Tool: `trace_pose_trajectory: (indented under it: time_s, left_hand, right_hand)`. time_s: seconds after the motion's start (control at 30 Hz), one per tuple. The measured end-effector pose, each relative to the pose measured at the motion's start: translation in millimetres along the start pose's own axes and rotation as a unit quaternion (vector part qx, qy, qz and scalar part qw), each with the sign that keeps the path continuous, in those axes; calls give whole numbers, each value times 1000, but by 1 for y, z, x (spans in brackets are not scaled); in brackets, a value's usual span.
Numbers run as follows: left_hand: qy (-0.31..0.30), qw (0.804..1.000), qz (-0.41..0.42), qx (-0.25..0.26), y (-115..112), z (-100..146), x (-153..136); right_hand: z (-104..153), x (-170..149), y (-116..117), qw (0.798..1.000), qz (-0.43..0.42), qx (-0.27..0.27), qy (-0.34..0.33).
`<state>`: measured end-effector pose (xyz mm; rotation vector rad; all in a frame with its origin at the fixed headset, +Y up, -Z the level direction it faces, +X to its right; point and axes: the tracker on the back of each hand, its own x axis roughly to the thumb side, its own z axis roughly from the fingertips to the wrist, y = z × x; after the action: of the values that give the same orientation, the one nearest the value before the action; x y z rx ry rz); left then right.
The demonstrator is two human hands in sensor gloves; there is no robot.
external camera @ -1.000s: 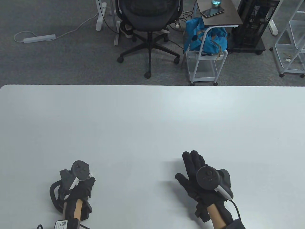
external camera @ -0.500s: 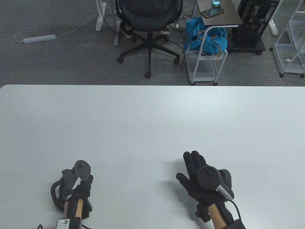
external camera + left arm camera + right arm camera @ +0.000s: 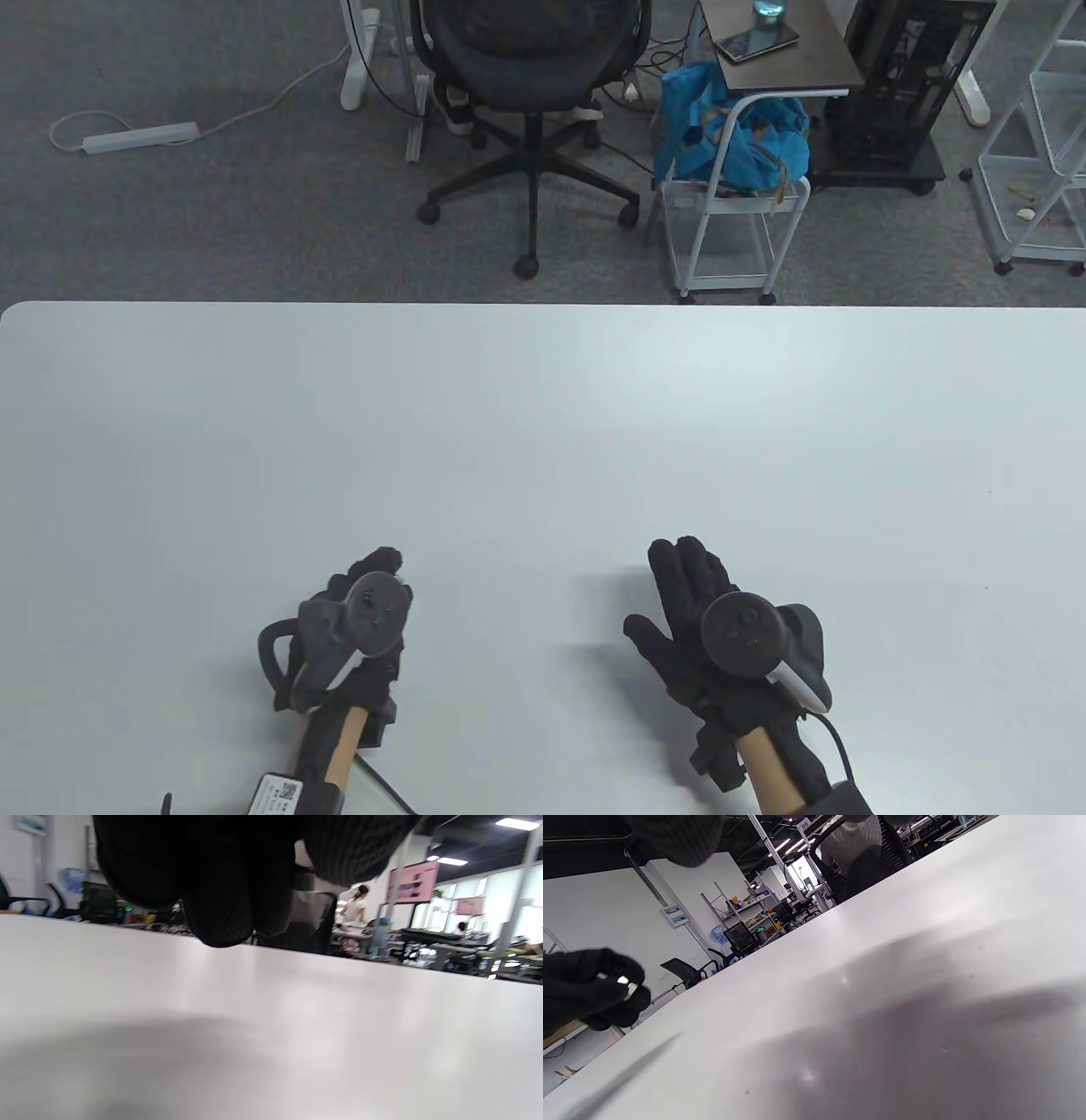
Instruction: Unscrew nut from screw
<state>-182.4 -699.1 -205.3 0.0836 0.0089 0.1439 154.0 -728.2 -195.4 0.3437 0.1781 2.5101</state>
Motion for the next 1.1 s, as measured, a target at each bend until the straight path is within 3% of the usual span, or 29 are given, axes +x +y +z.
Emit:
trace_pose_trajectory:
  time_s: [0.27, 0.5, 0.77, 0.83, 1.1]
  left_hand:
    - [-105, 992, 63, 39, 4, 8, 103]
    - [-171, 981, 75, 61, -8, 21, 155]
    - [-207, 971, 77, 89, -17, 35, 157]
    - [-217, 968, 85, 96, -16, 37, 152]
    - [-228, 942, 211, 126, -15, 37, 135]
  right_hand:
    - [7, 6, -6, 996, -71, -51, -33]
    - [11, 3, -9, 983, -170, -57, -42]
    - [8, -3, -6, 972, -211, -101, -19]
    - [8, -4, -5, 963, -241, -118, -15]
    - [5, -17, 5, 910, -404, -93, 22]
